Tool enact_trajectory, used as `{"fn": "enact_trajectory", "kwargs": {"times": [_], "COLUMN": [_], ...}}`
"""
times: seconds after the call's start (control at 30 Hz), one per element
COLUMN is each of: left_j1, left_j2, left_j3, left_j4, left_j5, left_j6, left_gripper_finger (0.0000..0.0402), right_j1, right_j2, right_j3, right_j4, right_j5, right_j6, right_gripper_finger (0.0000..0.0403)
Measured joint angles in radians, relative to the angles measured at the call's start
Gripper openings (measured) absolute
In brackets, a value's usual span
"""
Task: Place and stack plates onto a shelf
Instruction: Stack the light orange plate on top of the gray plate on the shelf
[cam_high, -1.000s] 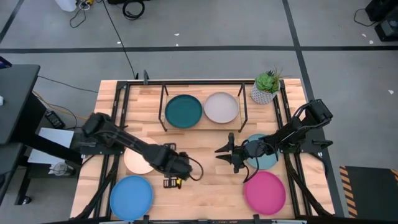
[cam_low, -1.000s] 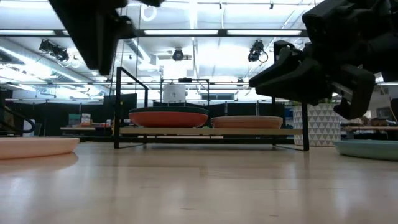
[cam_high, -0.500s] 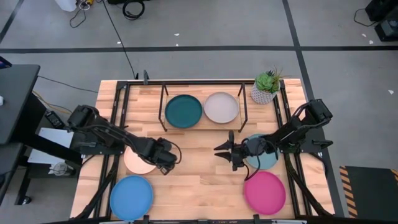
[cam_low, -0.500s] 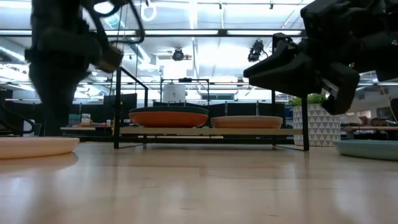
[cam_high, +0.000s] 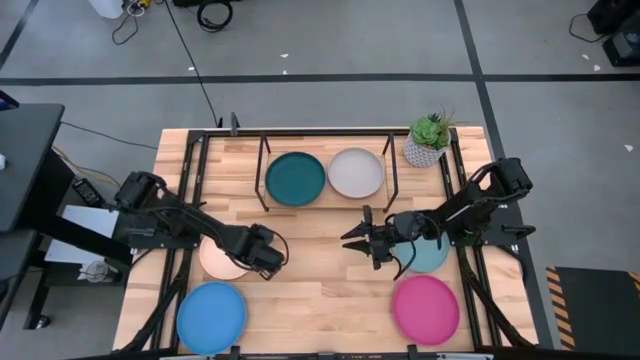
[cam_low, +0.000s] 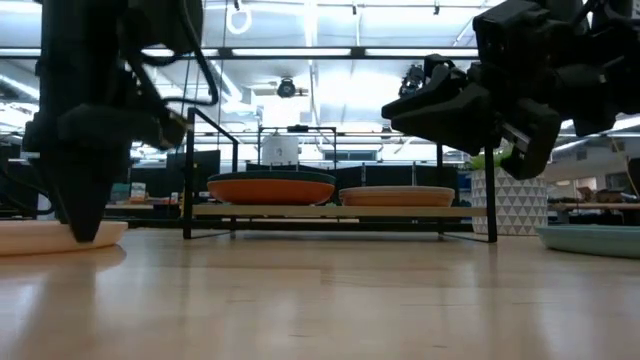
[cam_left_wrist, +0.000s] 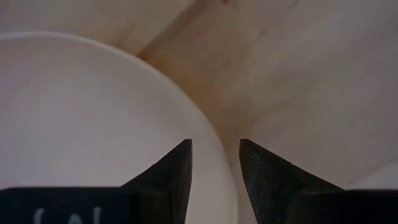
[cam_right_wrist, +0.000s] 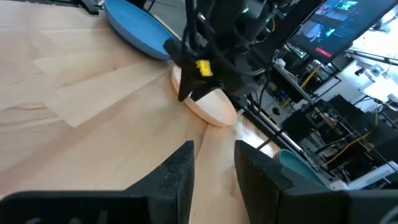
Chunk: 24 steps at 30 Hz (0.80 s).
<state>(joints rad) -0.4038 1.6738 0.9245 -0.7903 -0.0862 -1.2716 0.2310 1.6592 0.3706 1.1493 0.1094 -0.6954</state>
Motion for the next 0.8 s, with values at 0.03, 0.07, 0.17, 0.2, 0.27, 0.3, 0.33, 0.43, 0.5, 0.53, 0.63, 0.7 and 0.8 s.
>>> {"fn": "enact_trajectory", "kwargs": {"times": [0.03,0.07,0.17,0.2,0.27,0.3,0.33,0.43,0.5,0.53,0.63,0.7,0.8], "left_j1": [-0.004,-0.006,-0.011,-0.009,-0.004,-0.003,-0.003,-0.003,-0.003,-0.003,-0.002,0.008,0.024], "left_j2": [0.017,0.028,0.04,0.039,0.039,0.037,0.037,0.039,0.039,0.039,0.04,0.039,0.033], "left_j3": [0.0,0.002,0.005,0.004,0.005,0.006,0.008,0.017,0.024,0.03,0.065,0.099,0.163], "left_j4": [0.006,0.005,0.002,0.003,0.005,0.003,0.003,-0.006,-0.011,-0.018,-0.03,-0.035,-0.039], "left_j5": [0.004,0.003,0.003,0.004,0.006,0.007,0.008,0.008,0.009,0.014,0.052,0.094,0.162], "left_j6": [0.0,0.0,0.009,0.018,0.021,0.022,0.024,0.027,0.039,0.049,0.086,0.13,0.215], "left_gripper_finger": [0.0141,0.0141,0.014,0.0137,0.0124,0.0114,0.0102,0.006,0.0028,0.0018,0.0015,0.0018,0.0018], "right_j1": [-0.005,-0.007,-0.015,-0.017,-0.021,-0.024,-0.027,-0.033,-0.032,-0.032,-0.032,-0.032,-0.035], "right_j2": [0.0,0.0,0.0,0.0,0.0,0.0,0.0,0.0,0.0,0.0,0.0,0.0,0.0], "right_j3": [0.0,0.0,0.0,0.0,0.0,0.0,0.0,0.0,0.0,0.0,0.0,0.0,0.0], "right_j4": [0.001,0.003,0.004,0.006,0.008,0.01,0.011,0.015,0.02,0.018,0.017,0.015,0.015], "right_j5": [-0.007,-0.013,-0.027,-0.032,-0.033,-0.035,-0.043,-0.062,-0.069,-0.07,-0.07,-0.07,-0.07], "right_j6": [0.003,0.003,0.003,0.003,0.003,0.003,0.003,0.011,0.02,0.022,0.023,0.03,0.038], "right_gripper_finger": [0.012,0.012,0.012,0.012,0.012,0.012,0.012,0.012,0.012,0.012,0.012,0.012,0.012]}}
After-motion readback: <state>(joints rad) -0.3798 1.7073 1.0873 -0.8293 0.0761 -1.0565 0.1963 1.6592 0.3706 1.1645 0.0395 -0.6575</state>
